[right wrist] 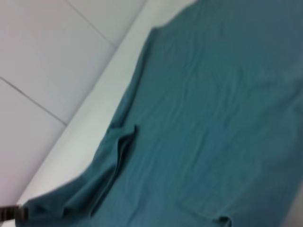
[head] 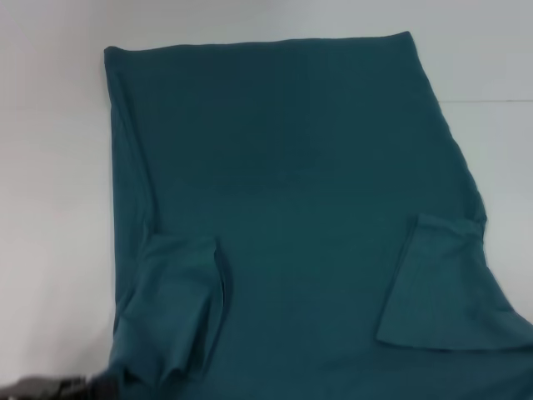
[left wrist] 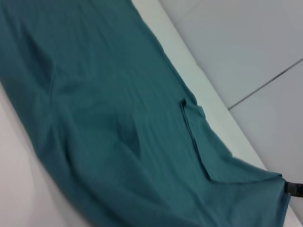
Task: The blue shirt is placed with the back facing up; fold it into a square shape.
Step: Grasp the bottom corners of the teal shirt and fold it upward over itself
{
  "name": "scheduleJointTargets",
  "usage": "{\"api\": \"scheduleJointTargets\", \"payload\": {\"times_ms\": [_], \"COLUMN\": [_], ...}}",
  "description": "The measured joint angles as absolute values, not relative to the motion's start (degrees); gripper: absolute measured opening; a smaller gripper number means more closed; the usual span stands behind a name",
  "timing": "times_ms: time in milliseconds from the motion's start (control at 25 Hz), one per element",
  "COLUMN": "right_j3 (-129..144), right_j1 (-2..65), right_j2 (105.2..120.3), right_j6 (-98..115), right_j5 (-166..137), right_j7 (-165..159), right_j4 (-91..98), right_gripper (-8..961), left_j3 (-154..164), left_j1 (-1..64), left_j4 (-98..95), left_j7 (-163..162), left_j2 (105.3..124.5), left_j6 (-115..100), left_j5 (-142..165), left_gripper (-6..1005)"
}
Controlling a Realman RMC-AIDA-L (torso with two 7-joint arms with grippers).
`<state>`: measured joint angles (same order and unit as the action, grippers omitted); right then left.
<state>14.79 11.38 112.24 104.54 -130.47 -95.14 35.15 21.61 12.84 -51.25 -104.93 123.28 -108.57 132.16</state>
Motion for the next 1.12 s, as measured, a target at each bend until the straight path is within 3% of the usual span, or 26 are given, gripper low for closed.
{"api": "scheduleJointTargets", "payload": {"times_ms": [480, 640, 1120], "right_j3": [8.25, 8.78, 12.77], "right_j1": [25.21, 29.83, 39.84], "right_j2": [114.14, 115.11, 115.83], "right_j6": [97.23, 89.15, 66.76], "right_j5": [-130.30, -130.28, -123.44], "right_j7": [-96.75, -96.50, -90.95], "right_j4": [34.91, 34.68, 30.15], "right_gripper": [0, 0, -1], "left_j3": [14.92, 14.66, 15.20], "left_j1": [31.20, 34.99, 42.45], "left_j4": [-37.44, -35.47, -29.07], "left_j7": [-106.18, -106.21, -100.64], "left_j2": [118.02, 117.68, 117.99], "left_j6": [-94.24, -87.67, -67.42], "left_j5": [130.49, 126.97, 118.24], "left_gripper": [72, 72, 75]}}
